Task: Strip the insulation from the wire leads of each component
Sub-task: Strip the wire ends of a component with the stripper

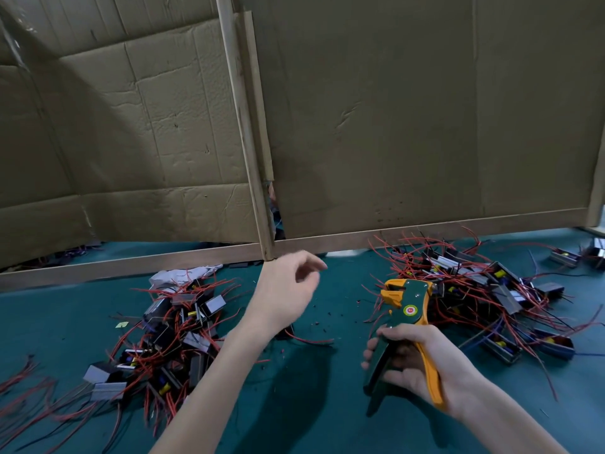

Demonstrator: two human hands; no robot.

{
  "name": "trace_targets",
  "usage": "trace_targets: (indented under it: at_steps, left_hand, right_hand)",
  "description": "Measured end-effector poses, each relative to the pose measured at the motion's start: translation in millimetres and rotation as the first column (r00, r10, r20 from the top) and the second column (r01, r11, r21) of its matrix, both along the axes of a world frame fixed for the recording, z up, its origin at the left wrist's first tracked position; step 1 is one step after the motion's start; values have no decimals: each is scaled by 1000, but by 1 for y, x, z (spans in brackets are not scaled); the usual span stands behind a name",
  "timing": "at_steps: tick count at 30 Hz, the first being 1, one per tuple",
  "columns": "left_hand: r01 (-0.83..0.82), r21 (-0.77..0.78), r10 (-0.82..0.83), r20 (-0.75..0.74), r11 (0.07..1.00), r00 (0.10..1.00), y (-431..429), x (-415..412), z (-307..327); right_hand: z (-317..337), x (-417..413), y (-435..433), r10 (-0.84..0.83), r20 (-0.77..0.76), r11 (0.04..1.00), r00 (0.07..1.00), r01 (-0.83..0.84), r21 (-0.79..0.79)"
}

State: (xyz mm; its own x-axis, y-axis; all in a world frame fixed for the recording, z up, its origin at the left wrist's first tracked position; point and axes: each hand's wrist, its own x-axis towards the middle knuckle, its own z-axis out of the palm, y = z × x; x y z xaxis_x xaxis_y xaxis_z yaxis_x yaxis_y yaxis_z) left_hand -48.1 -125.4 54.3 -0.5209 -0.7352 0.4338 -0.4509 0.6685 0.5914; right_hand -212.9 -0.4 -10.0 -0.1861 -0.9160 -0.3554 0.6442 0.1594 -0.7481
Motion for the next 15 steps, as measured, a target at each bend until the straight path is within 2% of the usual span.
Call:
trace_targets:
  at_steps: [1,3,5,7,9,12,15]
  left_hand:
    - [74,59,-78,62,996,995,1,0,-1]
    - [138,41,-144,362,990,921,-3,-1,-11]
    - [120,-21,-77,655,993,752,-9,-1,-25]
    - [55,-93,40,792,994,609,-13,-1,-38]
    - [60,-198,133,828,978,545,-12,-4,-45]
    - [93,-300,201,808,949,553,-10,-9,-50]
    - [93,-311,209,802,946,559,-10,-11,-52]
  right_hand:
    - [0,0,0,2,-3,1000,1000,-2,0]
    - [0,0,1,10,-11,1000,1000,-10,-4]
    - [0,1,1,21,-18,1000,1000,-22,-12]
    - [0,0,0,31,-20,999,999,-31,-21]
    - [-1,0,0,33,-17,999,999,-34,-23]
    - [-2,0,0,32,-16,999,999,-32,-21]
    - [-2,1,-1,35,-23,999,999,-35,-15]
